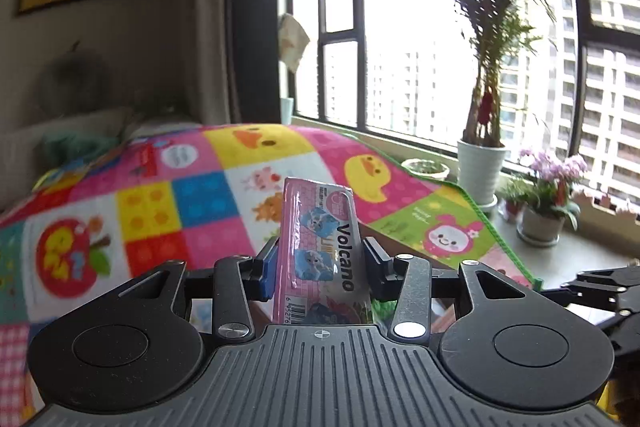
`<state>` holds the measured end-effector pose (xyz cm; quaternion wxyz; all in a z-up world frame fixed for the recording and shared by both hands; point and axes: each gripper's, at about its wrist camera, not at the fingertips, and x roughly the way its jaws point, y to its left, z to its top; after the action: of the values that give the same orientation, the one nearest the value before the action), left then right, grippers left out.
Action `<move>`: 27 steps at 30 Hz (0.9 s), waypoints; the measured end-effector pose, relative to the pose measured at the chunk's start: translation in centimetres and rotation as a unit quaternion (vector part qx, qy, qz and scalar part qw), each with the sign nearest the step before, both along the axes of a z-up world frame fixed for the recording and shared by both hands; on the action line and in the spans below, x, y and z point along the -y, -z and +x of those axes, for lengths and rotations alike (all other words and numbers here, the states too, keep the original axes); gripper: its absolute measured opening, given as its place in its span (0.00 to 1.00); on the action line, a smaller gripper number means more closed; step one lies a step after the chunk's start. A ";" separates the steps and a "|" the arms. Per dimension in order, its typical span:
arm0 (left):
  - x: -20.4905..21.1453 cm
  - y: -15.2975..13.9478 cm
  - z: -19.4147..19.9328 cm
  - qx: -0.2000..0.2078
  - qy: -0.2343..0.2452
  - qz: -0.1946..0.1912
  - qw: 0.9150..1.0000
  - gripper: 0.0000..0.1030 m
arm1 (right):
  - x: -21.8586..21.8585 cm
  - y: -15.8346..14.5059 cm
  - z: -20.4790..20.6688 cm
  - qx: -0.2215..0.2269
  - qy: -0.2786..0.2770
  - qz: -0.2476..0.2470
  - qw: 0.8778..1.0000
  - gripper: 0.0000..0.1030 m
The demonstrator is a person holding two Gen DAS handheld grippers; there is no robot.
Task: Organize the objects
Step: 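Carry the teal toy to the pink box while the left gripper places the Volcano package inside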
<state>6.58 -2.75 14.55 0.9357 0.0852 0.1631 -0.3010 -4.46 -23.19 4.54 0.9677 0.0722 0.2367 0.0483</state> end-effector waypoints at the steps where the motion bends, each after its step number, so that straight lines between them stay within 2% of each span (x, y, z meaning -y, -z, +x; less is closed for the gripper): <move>1: 1.2 0.0 1.3 0.014 0.007 0.011 1.000 0.48 | 0.3 0.0 0.0 0.000 0.004 0.001 1.000 0.67; 3: 3.5 0.7 4.1 0.036 0.030 0.044 0.998 0.48 | 1.1 0.0 0.0 0.001 0.010 0.002 1.000 0.67; 5: 5.5 2.4 7.4 0.001 0.031 0.079 0.996 0.48 | 1.8 0.1 0.1 0.003 0.021 -0.001 1.000 0.67; 6: 5.8 3.2 8.7 -0.015 0.017 0.080 0.997 0.48 | 2.2 0.1 0.1 0.004 0.027 -0.003 1.000 0.67; 8: 5.0 4.1 9.9 -0.029 -0.021 0.051 0.998 0.48 | 3.1 0.2 0.0 0.004 0.037 -0.004 0.999 0.67; 10: 2.8 3.9 10.0 -0.054 -0.045 -0.012 0.997 0.46 | 3.8 0.4 0.1 0.000 0.045 0.000 0.999 0.67; 12: 0.6 3.9 8.8 -0.080 -0.057 -0.055 0.994 0.46 | 4.3 0.5 0.5 -0.007 0.047 0.007 0.999 0.67; 15: -2.2 4.9 5.4 -0.114 -0.056 -0.081 0.989 0.46 | 4.5 -0.5 1.8 -0.006 0.033 0.026 0.999 0.67; 19: -5.2 7.1 -0.2 -0.150 -0.048 -0.116 0.981 0.46 | 3.8 -4.3 5.5 0.016 -0.004 0.063 0.998 0.67; 23: -7.0 8.7 -3.5 -0.164 -0.053 -0.124 0.977 0.46 | 2.6 -8.4 10.5 0.063 -0.008 0.087 0.994 0.67; 24: -7.5 8.9 -4.2 -0.165 -0.058 -0.126 0.977 0.46 | 2.3 -8.9 11.8 0.067 -0.016 0.097 0.993 0.70; 25: -8.0 9.0 -4.6 -0.167 -0.064 -0.129 0.975 0.46 | 2.1 -9.3 13.1 0.064 -0.021 0.100 0.993 0.84; 27: -9.3 9.3 -5.4 -0.171 -0.081 -0.140 0.972 0.46 | 1.5 -9.3 14.1 0.069 0.017 0.086 0.994 0.92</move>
<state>1.19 6.51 5.24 0.9179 -0.1131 0.2834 -0.2538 9.64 -24.69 13.86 0.9726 0.1551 0.1635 0.0569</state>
